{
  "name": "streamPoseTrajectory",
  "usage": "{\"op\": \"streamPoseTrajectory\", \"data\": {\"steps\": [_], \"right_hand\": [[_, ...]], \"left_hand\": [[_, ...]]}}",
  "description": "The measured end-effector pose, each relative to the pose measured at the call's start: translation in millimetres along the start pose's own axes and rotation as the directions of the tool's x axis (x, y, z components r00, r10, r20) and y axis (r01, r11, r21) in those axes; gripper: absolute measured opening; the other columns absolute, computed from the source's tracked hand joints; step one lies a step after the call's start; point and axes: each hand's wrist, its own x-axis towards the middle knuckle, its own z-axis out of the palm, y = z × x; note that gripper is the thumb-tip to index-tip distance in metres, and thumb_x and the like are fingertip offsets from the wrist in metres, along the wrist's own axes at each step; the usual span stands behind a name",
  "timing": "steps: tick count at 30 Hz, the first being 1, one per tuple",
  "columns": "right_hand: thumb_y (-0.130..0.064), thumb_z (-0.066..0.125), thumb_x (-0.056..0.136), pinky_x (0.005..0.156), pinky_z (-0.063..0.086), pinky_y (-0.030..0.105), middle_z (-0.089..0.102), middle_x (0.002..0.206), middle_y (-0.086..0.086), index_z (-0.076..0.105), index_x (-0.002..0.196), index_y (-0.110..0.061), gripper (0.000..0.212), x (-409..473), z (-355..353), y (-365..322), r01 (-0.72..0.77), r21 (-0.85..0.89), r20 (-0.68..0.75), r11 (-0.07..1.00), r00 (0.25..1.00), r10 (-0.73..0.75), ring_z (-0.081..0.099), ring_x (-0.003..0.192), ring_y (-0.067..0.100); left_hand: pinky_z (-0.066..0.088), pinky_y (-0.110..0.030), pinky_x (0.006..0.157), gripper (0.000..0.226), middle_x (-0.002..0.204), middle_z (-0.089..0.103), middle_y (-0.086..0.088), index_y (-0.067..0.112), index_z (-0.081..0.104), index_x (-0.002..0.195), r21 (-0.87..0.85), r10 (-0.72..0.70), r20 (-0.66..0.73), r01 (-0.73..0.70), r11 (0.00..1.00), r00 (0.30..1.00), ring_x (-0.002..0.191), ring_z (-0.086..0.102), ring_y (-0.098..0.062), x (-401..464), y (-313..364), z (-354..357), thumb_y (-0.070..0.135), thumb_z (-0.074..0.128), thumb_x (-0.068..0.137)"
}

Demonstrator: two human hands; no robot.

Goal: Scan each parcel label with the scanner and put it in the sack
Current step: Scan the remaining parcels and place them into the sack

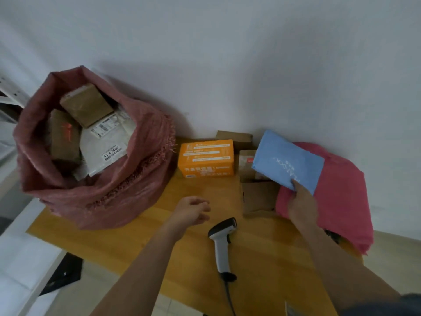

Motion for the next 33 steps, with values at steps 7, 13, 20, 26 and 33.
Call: {"op": "streamPoseTrajectory", "data": {"steps": [7,13,20,26,33], "right_hand": [[-0.004,0.046,0.098,0.057,0.046,0.031,0.057,0.076,0.001,0.054,0.1,-0.01,0.01,-20.9,-42.3,-50.3,0.268,0.21,-0.285,0.94,0.937,-0.204,0.058,0.068,0.022],[-0.01,0.042,0.103,0.08,0.046,0.008,0.059,0.11,-0.018,0.051,0.124,-0.025,0.027,-58.4,-36.8,-88.8,0.075,0.66,0.147,0.748,0.963,-0.226,0.057,0.1,-0.004],[-0.013,0.046,0.103,0.069,0.052,0.012,0.065,0.115,-0.014,0.058,0.119,-0.03,0.026,-79.9,-14.0,-87.6,-0.132,0.611,0.467,0.781,0.856,-0.221,0.064,0.098,-0.004],[-0.035,0.05,0.1,0.086,0.05,0.033,0.057,0.124,0.0,0.056,0.13,-0.019,0.034,-78.8,23.4,-80.1,-0.246,0.393,0.509,0.886,0.861,0.013,0.057,0.11,0.017],[-0.011,0.035,0.103,0.084,0.043,0.027,0.059,0.106,0.011,0.055,0.118,-0.005,0.026,-102.8,111.3,-34.1,-0.457,0.019,0.619,0.889,0.704,0.348,0.057,0.097,0.024]], "left_hand": [[0.056,-0.027,0.068,0.028,0.107,0.069,-0.005,0.012,0.06,0.122,-0.281,0.0,-0.009,-0.003,0.96,1.0,0.089,0.071,-0.021,-2.4,8.0,-1.8,0.022,0.06,0.096],[0.043,-0.042,0.103,0.091,0.147,0.043,-0.004,0.018,0.029,0.151,-0.501,-0.001,0.078,0.04,0.864,0.997,0.126,0.049,-0.028,-11.7,-2.6,-20.1,0.049,0.073,0.078],[0.045,-0.043,0.102,0.06,0.132,0.061,-0.001,0.02,0.053,0.134,-0.519,-0.004,0.035,0.022,0.854,0.999,0.116,0.059,-0.021,-18.1,-42.6,-37.9,0.039,0.073,0.081],[0.059,-0.038,0.071,0.028,0.108,0.073,-0.013,0.005,0.065,0.116,-0.666,-0.036,-0.057,-0.011,0.746,0.998,0.094,0.072,-0.029,-14.9,-67.4,-53.5,0.016,0.067,0.09],[0.057,-0.046,0.08,0.025,0.109,0.072,-0.01,0.009,0.064,0.116,-0.651,-0.081,-0.231,-0.093,0.753,0.969,0.096,0.07,-0.03,-11.5,-75.3,-64.1,0.02,0.063,0.094]]}}
